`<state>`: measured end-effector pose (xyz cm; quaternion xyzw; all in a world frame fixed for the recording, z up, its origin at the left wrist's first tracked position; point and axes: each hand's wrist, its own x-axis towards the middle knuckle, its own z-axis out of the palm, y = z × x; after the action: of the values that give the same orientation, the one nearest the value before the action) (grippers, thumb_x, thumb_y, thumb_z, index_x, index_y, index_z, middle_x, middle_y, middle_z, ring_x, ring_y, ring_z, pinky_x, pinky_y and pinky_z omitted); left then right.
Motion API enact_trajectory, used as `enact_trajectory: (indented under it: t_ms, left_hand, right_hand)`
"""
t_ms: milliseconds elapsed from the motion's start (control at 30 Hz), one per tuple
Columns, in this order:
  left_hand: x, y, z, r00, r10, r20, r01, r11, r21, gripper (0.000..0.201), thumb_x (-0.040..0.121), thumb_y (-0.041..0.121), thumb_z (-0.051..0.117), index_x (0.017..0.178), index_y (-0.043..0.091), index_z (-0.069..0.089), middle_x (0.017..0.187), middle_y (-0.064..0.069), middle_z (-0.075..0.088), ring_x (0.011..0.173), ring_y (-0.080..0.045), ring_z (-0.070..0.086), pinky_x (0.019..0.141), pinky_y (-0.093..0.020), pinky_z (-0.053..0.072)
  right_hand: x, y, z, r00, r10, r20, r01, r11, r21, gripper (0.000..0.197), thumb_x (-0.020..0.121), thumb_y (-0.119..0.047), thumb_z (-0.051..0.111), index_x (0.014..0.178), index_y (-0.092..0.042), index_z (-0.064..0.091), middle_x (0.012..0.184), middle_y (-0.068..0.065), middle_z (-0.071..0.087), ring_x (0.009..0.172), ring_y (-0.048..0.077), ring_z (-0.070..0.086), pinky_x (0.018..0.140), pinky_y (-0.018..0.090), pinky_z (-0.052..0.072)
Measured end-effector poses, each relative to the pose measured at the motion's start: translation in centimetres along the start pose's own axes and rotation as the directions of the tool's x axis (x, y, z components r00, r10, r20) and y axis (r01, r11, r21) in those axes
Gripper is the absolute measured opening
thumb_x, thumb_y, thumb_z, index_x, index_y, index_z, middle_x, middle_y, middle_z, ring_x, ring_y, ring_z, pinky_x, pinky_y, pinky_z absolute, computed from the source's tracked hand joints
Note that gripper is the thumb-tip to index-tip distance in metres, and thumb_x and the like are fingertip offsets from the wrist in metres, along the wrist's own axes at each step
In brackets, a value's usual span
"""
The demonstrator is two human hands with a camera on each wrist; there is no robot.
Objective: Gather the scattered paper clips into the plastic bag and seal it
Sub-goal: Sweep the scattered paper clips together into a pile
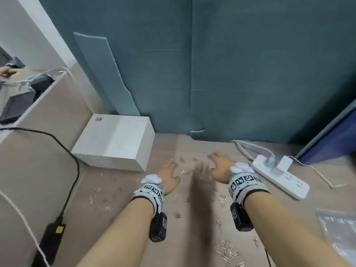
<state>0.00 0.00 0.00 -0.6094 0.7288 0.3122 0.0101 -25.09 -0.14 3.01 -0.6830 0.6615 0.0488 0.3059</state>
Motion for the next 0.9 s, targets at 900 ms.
enact_trajectory:
  t_ms: [900]
  left_hand:
    - [-0.4, -3.0, 10.6, 0.959, 0.182, 0.216, -0.207, 0.973, 0.104, 0.084, 0.094, 0.035, 0.048, 0.160, 0.029, -0.004, 0.167, 0.012, -0.014, 0.154, -0.010, -0.011, 0.126, -0.035, 0.000]
  right_hand:
    - [-0.1, -0.3, 12.2, 0.988, -0.086, 0.127, 0.079, 0.995, 0.059, 0.078, 0.075, -0.022, 0.051, 0.153, -0.027, 0.047, 0.145, -0.006, 0.043, 0.129, 0.025, 0.041, 0.112, 0.036, 0.040]
